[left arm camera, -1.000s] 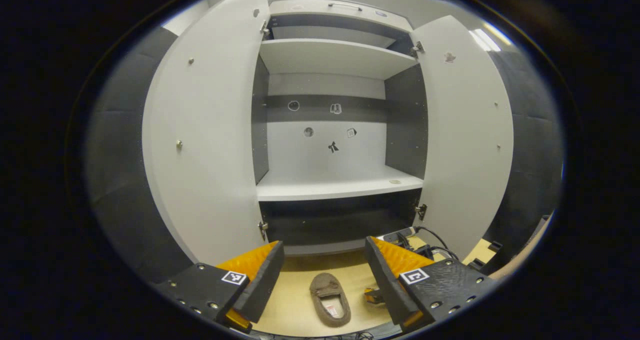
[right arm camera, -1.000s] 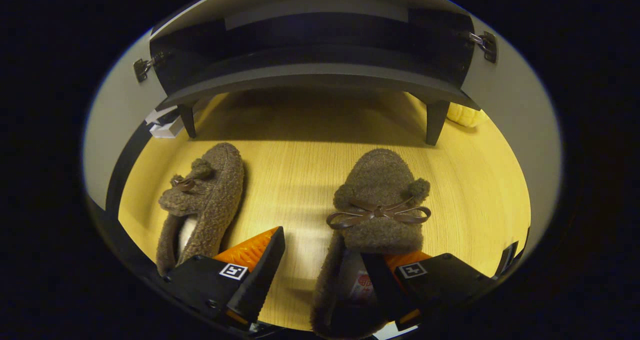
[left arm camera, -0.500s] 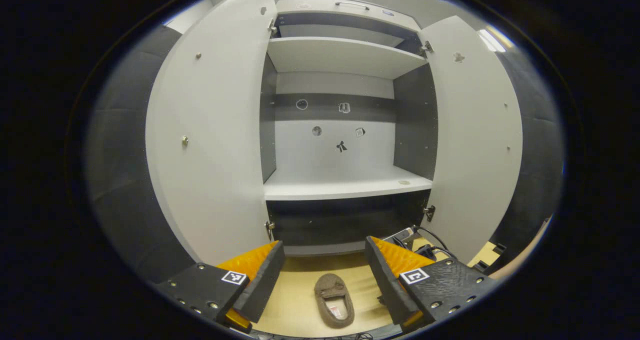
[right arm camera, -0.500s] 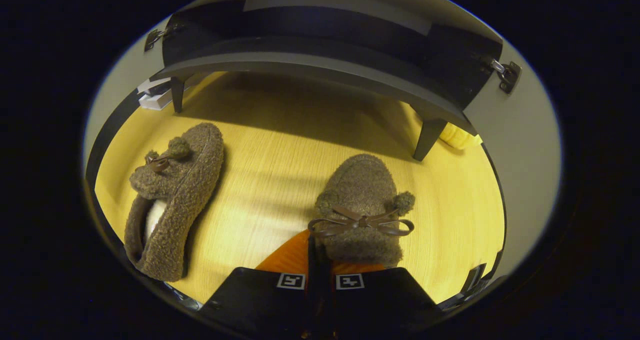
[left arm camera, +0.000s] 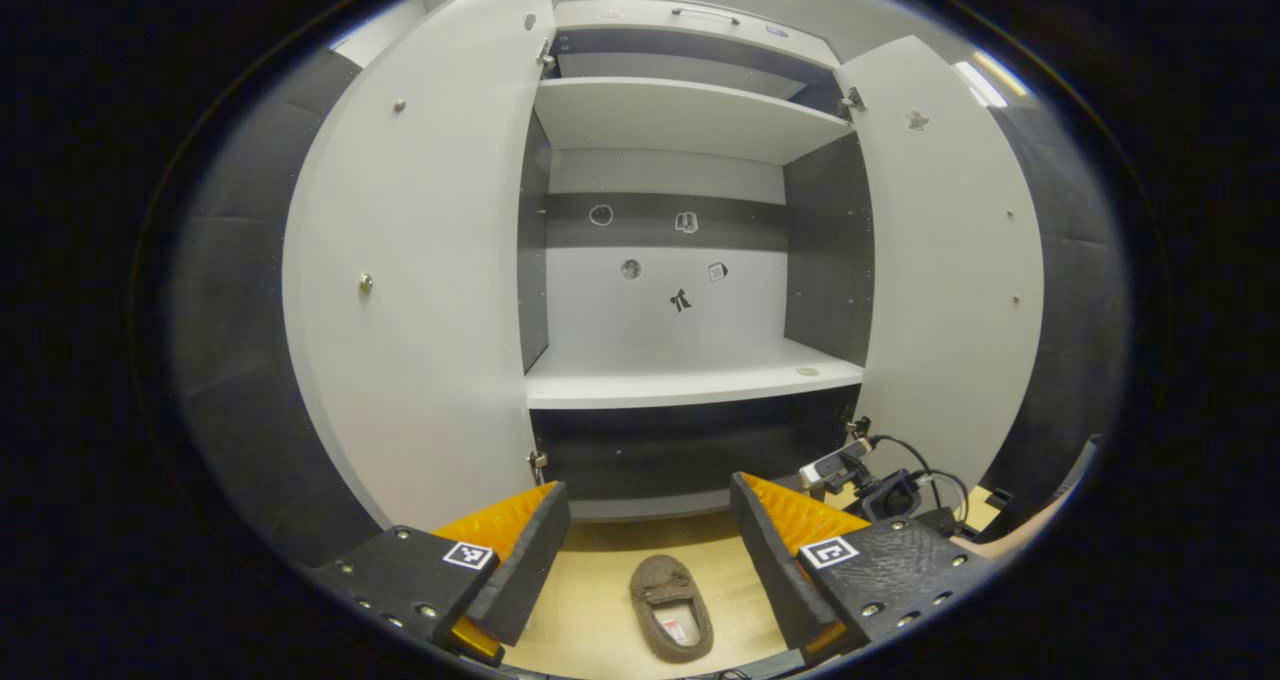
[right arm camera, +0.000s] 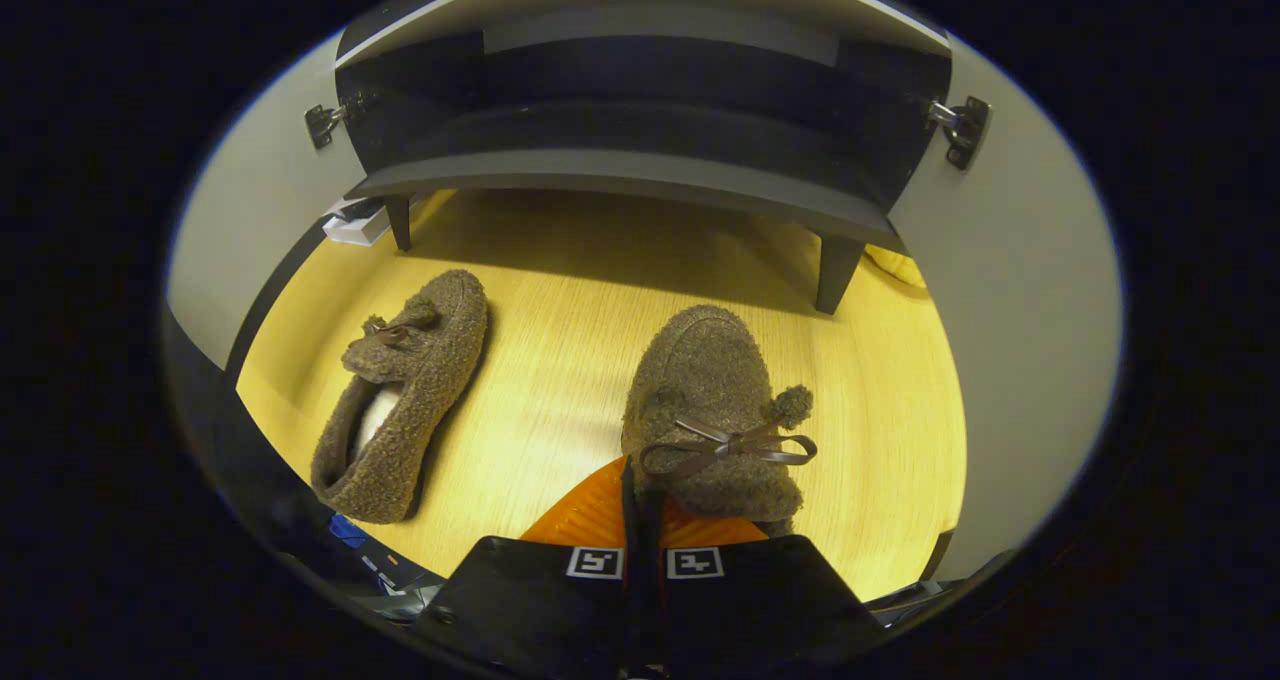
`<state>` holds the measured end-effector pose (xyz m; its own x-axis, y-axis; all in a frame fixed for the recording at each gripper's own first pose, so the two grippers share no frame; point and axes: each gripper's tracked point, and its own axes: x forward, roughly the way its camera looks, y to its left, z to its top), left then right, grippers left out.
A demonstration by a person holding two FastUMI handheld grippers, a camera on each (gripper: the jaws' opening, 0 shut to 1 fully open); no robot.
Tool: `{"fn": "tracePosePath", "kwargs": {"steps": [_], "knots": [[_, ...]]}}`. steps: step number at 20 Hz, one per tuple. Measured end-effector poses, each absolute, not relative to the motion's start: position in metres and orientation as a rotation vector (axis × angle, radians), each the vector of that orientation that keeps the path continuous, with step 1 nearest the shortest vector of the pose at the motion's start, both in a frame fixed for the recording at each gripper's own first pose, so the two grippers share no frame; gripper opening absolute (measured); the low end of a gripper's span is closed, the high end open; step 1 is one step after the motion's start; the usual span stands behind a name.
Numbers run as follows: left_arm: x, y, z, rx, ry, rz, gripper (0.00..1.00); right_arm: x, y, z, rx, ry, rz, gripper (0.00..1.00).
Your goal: Grab one shoe with the right hand and put it into the shoe cabinet, grab the other shoe with the left hand and put it into the shoe cabinet; then close the right door with the right hand and the left door with the left hand.
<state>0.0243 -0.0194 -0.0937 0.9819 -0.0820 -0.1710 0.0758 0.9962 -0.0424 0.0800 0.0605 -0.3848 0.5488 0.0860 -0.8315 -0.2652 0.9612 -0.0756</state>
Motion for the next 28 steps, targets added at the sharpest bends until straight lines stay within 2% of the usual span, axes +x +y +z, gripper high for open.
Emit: {"fn": "tracePosePath", "kwargs": {"steps": [11, 12, 13, 16, 20, 25, 26, 27, 28], "knots": [[0.028, -0.023, -0.101, -0.025, 0.167, -0.119, 0.89, 0.065, 0.081, -0.255, -0.085, 0.813, 0.266, 0.01], [0.028, -0.023, -0.102, -0.023, 0.165, -0.121, 0.94, 0.066, 0.084, -0.241, -0.081, 0.798, 0.269, 0.02], [0.027, -0.024, -0.101, -0.022, 0.162, -0.123, 0.89, 0.066, 0.087, -0.225, -0.074, 0.781, 0.278, 0.02], [0.027, -0.025, -0.102, -0.019, 0.158, -0.131, 0.89, 0.067, 0.099, -0.180, -0.049, 0.724, 0.319, 0.02], [0.027, -0.027, -0.100, -0.015, 0.151, -0.135, 0.89, 0.083, 0.121, -0.120, -0.003, 0.656, 0.393, 0.01], [0.026, -0.028, -0.096, -0.002, 0.139, -0.142, 0.89, 0.130, 0.135, -0.060, -0.013, 0.516, 0.412, 0.02], [0.026, -0.029, -0.095, -0.001, 0.137, -0.144, 1.00, 0.143, 0.136, -0.053, -0.027, 0.493, 0.402, 0.02], [0.025, -0.029, -0.094, 0.002, 0.134, -0.145, 1.00, 0.155, 0.135, -0.048, -0.043, 0.475, 0.398, 0.02], [0.026, -0.029, -0.092, 0.006, 0.129, -0.144, 0.89, 0.165, 0.135, -0.044, -0.054, 0.466, 0.395, 0.02]]}}
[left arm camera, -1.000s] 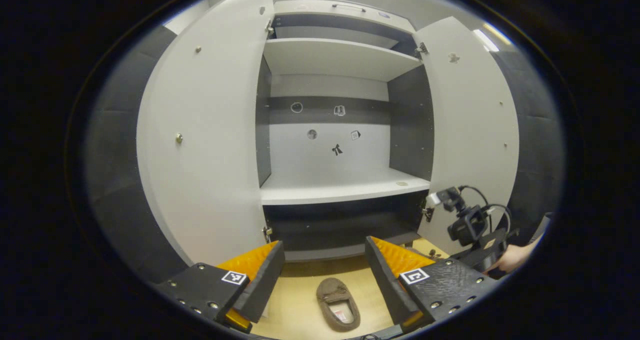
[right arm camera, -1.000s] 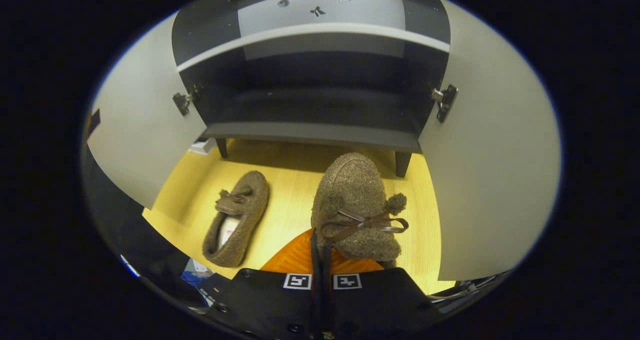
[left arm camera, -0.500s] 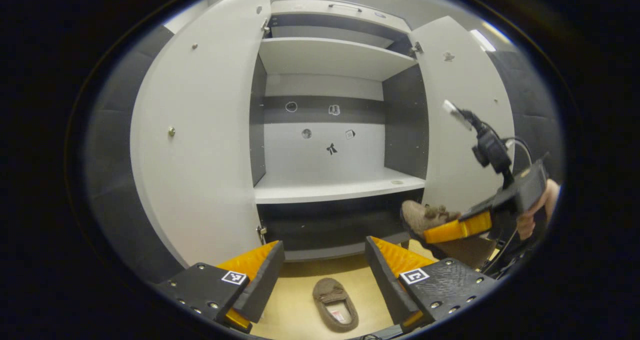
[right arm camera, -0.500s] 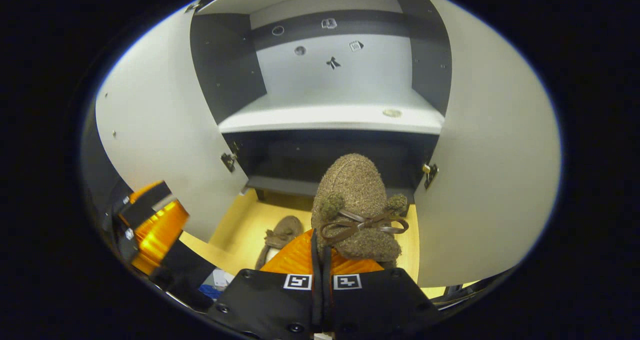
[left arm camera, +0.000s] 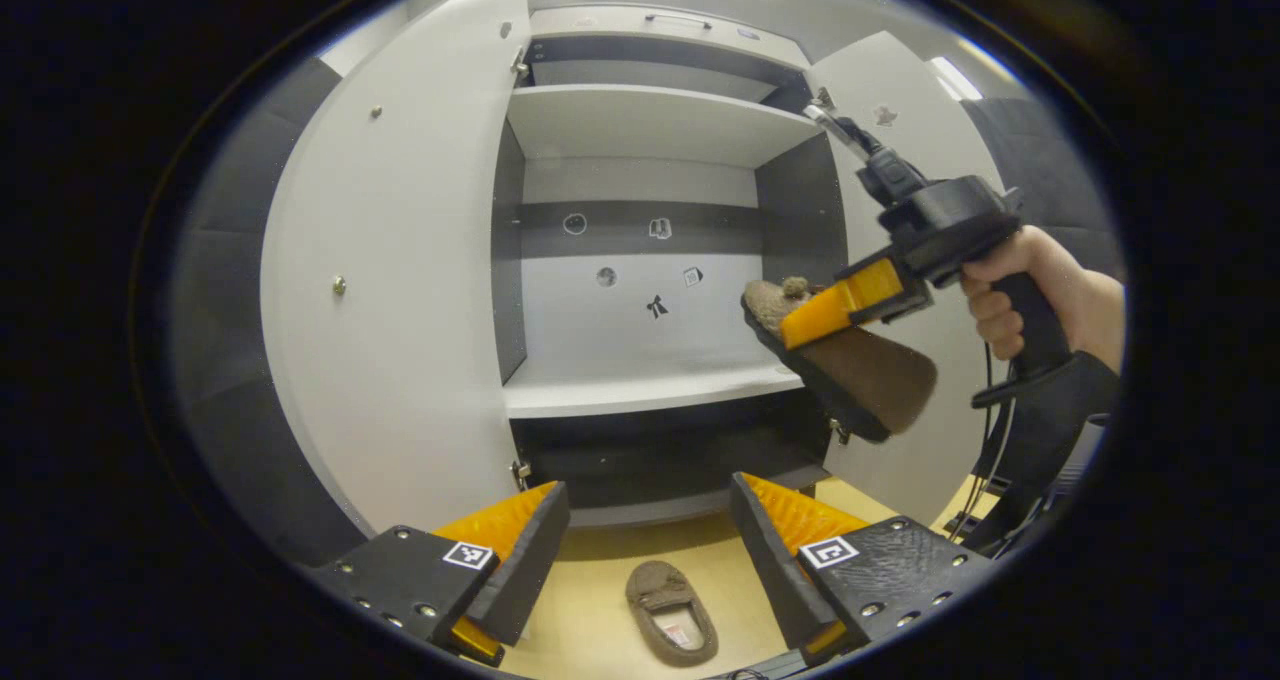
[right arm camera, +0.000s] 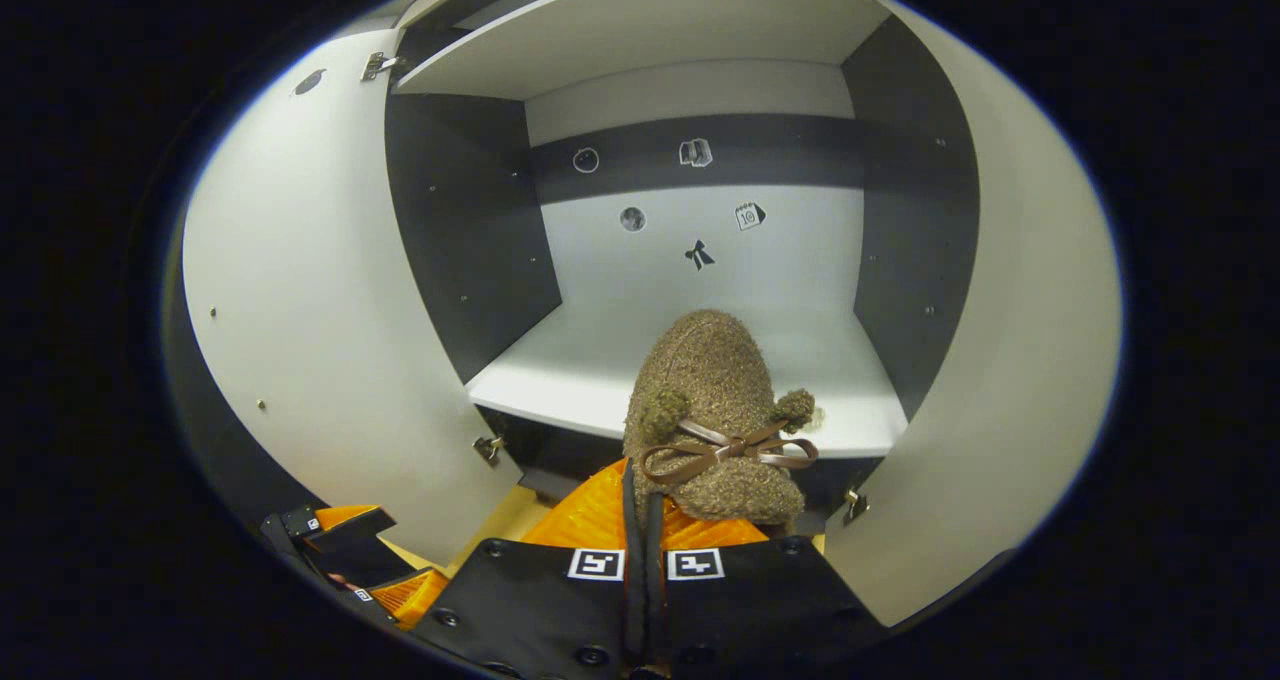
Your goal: Grab one shoe with the right hand and put it into the shoe cabinet, grab the other shoe with the left hand and put it into the shoe cabinet; then close the right door with the right hand and the left door with the left hand.
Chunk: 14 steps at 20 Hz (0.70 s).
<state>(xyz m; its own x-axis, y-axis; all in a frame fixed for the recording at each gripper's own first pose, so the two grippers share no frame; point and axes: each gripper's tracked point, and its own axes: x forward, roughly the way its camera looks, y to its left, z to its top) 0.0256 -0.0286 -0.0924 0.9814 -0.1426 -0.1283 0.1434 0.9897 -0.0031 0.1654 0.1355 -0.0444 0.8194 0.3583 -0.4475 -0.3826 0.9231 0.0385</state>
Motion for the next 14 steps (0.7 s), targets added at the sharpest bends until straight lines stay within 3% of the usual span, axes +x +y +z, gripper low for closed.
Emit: {"fn": "tracePosePath", "kwargs": {"steps": [1, 3, 14], "knots": [[0.025, -0.028, -0.090, 0.009, 0.123, -0.143, 0.89, 0.175, 0.137, -0.041, -0.059, 0.454, 0.393, 0.02], [0.024, -0.028, -0.086, 0.008, 0.115, -0.142, 1.00, 0.200, 0.139, -0.033, -0.063, 0.423, 0.385, 0.02], [0.035, -0.017, -0.079, 0.006, 0.122, -0.091, 1.00, 0.349, 0.127, -0.011, -0.132, 0.307, 0.234, 0.02]]}}
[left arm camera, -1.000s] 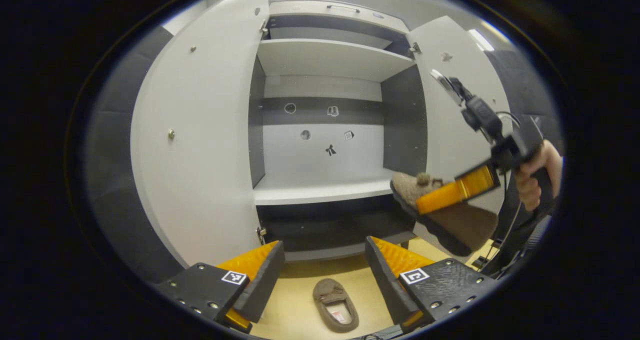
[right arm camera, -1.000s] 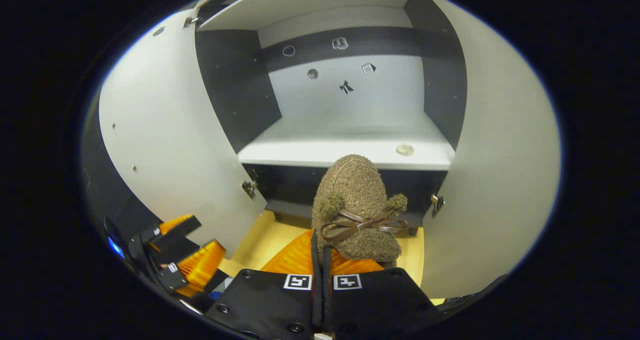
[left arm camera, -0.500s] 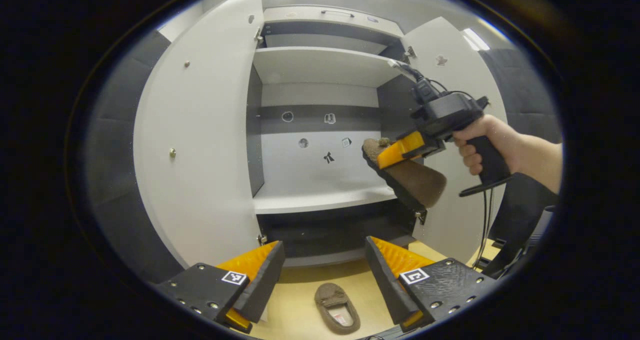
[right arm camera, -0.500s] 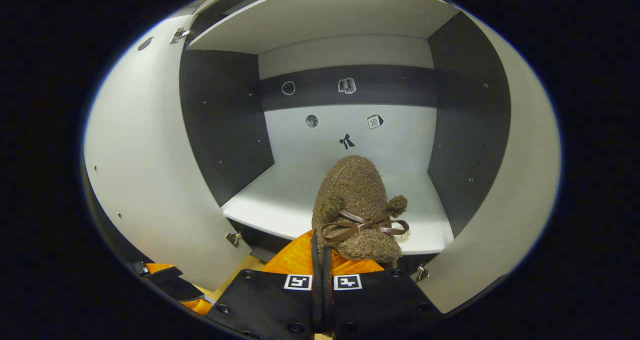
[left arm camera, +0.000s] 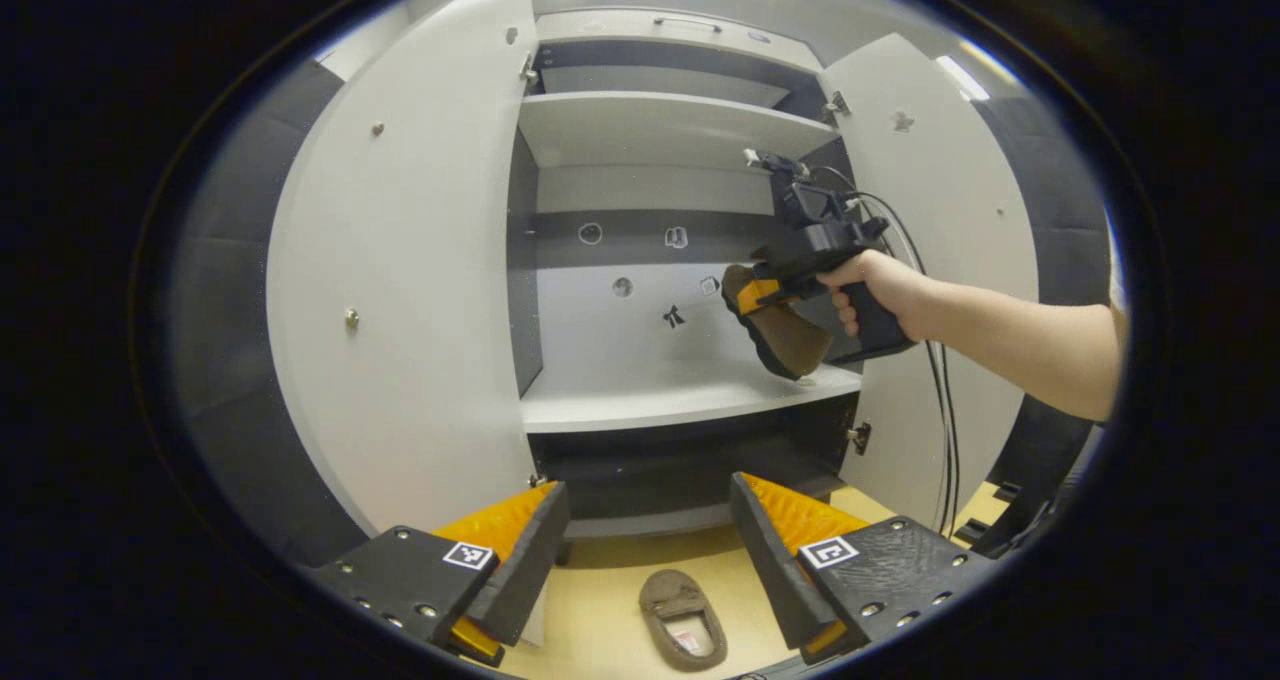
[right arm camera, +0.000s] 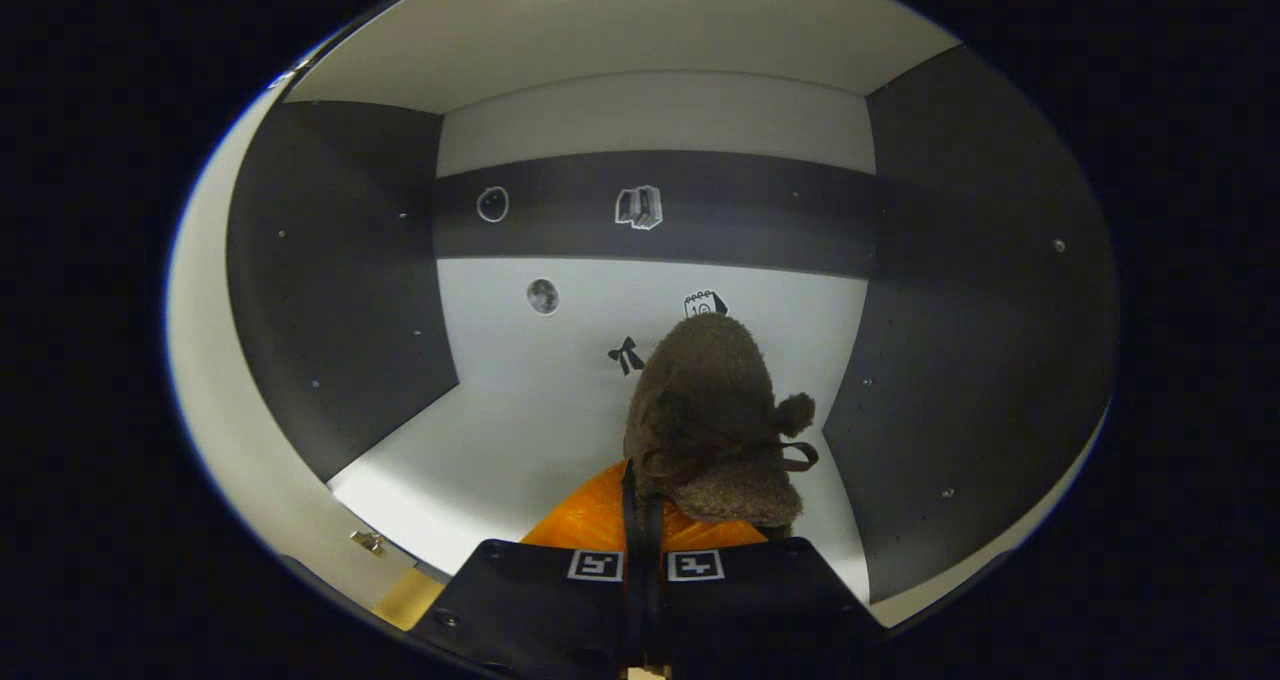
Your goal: Grab one shoe with the right hand and put it into the shoe cabinet, grab the other shoe with the left hand and put it into the shoe cabinet; then close the right door with the right hand and the left door with the left hand.
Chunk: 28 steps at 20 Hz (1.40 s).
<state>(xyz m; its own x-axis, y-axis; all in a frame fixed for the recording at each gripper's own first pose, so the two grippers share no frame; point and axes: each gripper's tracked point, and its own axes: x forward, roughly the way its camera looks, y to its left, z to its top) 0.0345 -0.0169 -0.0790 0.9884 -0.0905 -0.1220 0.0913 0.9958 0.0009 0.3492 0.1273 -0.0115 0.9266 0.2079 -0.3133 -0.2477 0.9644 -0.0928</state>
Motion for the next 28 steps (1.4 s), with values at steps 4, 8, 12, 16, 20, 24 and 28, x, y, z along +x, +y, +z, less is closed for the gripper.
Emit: {"fn": "tracePosePath", "kwargs": {"steps": [4, 8, 12, 16, 20, 24, 28], "knots": [[0.042, -0.011, -0.077, 0.026, 0.122, -0.067, 1.00, 0.383, 0.123, -0.027, -0.230, 0.309, 0.199, 0.02], [0.046, -0.003, -0.075, 0.015, 0.124, -0.031, 1.00, 0.401, 0.135, -0.041, -0.200, 0.325, 0.217, 0.04], [0.048, 0.003, -0.078, 0.007, 0.130, 0.000, 0.97, 0.408, 0.141, -0.052, -0.209, 0.333, 0.214, 0.07], [0.044, 0.012, -0.079, 0.022, 0.126, 0.031, 0.94, 0.405, 0.152, -0.071, -0.183, 0.409, 0.267, 0.19], [0.038, 0.014, -0.076, 0.013, 0.119, 0.055, 1.00, 0.395, 0.154, -0.072, -0.177, 0.438, 0.273, 0.52], [0.029, 0.008, -0.078, 0.012, 0.121, 0.040, 0.94, 0.370, 0.155, -0.069, -0.158, 0.492, 0.308, 0.96], [0.020, 0.003, -0.083, 0.010, 0.131, 0.021, 1.00, 0.341, 0.146, -0.050, -0.157, 0.474, 0.295, 0.98]]}}
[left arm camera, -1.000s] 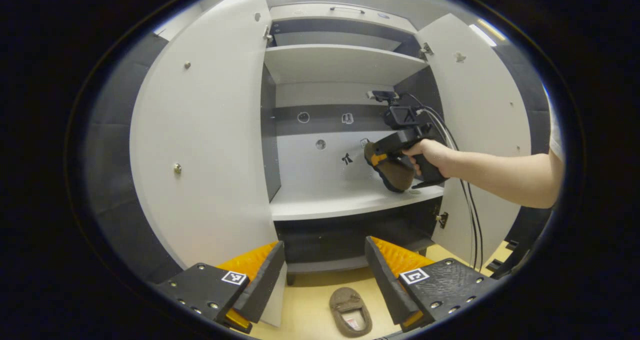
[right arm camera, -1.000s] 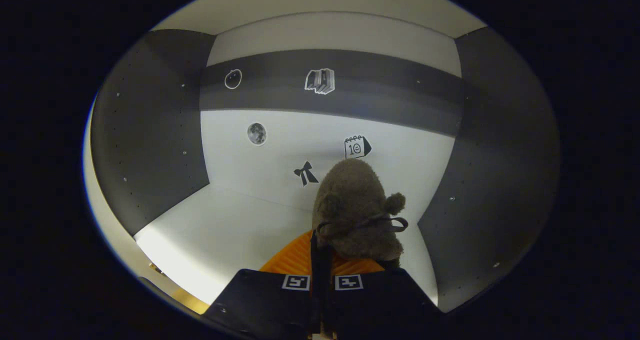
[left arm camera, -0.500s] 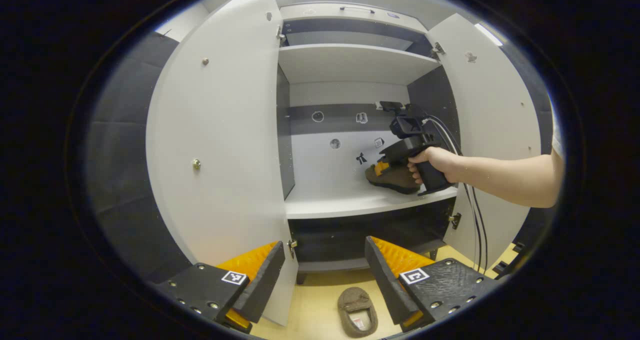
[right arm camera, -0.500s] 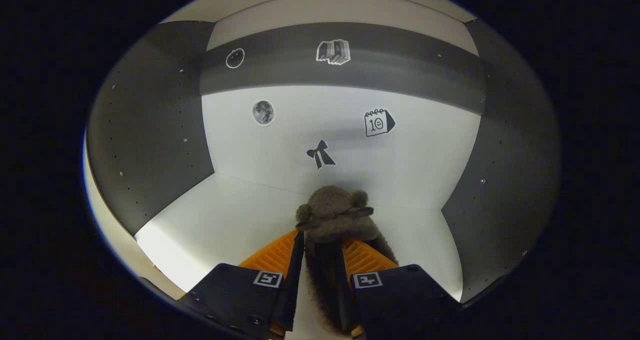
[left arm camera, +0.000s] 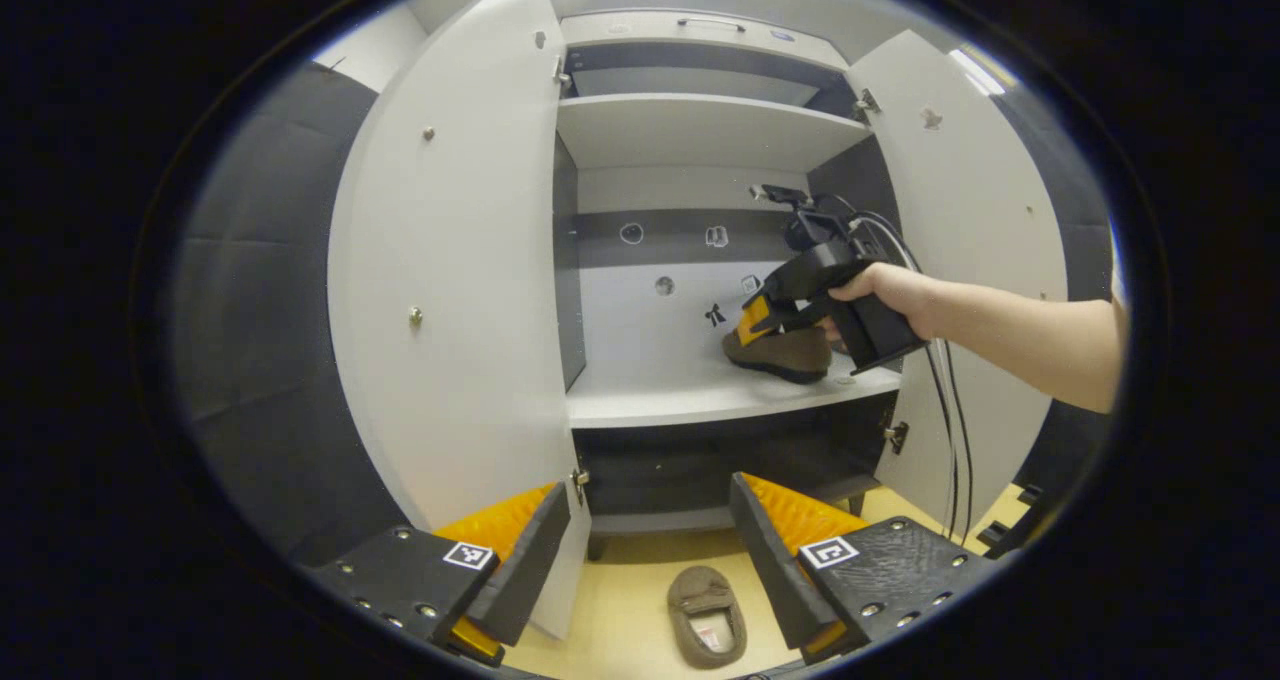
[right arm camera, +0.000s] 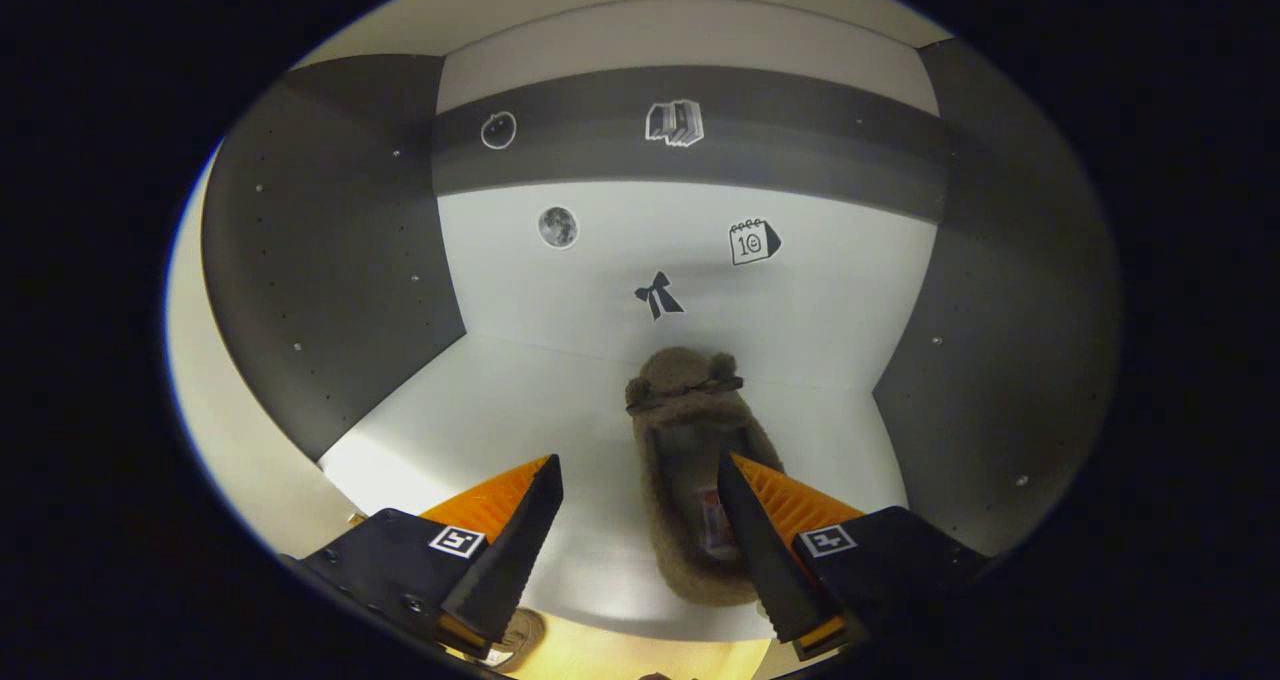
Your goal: Grab one shoe with the right hand and put it into the shoe cabinet, grab the other shoe with the left hand and put it into the shoe cabinet; then close the right door with the right hand and the left door with the left hand.
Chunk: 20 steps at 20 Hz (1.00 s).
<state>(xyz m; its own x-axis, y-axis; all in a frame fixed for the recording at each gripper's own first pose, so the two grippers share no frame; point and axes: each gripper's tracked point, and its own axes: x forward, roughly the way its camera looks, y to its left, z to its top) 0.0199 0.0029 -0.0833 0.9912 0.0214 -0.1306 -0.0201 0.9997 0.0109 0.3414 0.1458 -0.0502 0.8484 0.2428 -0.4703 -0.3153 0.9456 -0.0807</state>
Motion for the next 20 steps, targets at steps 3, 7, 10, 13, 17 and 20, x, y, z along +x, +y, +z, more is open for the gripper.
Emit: {"fn": "tracePosePath", "kwargs": {"steps": [3, 7, 10, 13, 17, 20], "knots": [[0.017, 0.001, -0.096, 0.013, 0.163, 0.009, 1.00, 0.315, 0.134, -0.026, -0.176, 0.404, 0.271, 0.98], [0.020, -0.001, -0.140, 0.032, 0.294, -0.020, 0.94, 0.271, 0.125, 0.006, -0.133, 0.303, 0.260, 0.96], [0.024, -0.004, -0.169, 0.064, 0.356, -0.058, 0.95, 0.232, 0.116, 0.026, -0.090, 0.220, 0.251, 0.96], [0.031, -0.009, -0.201, 0.093, 0.417, -0.118, 0.95, 0.196, 0.114, 0.026, -0.086, 0.133, 0.279, 0.96], [0.046, -0.018, -0.252, 0.122, 0.498, -0.188, 0.95, 0.152, 0.101, -0.003, -0.021, 0.155, 0.268, 0.96], [0.055, -0.025, -0.294, 0.145, 0.569, -0.235, 0.95, 0.123, 0.087, -0.025, -0.008, 0.148, 0.227, 0.98]]}}
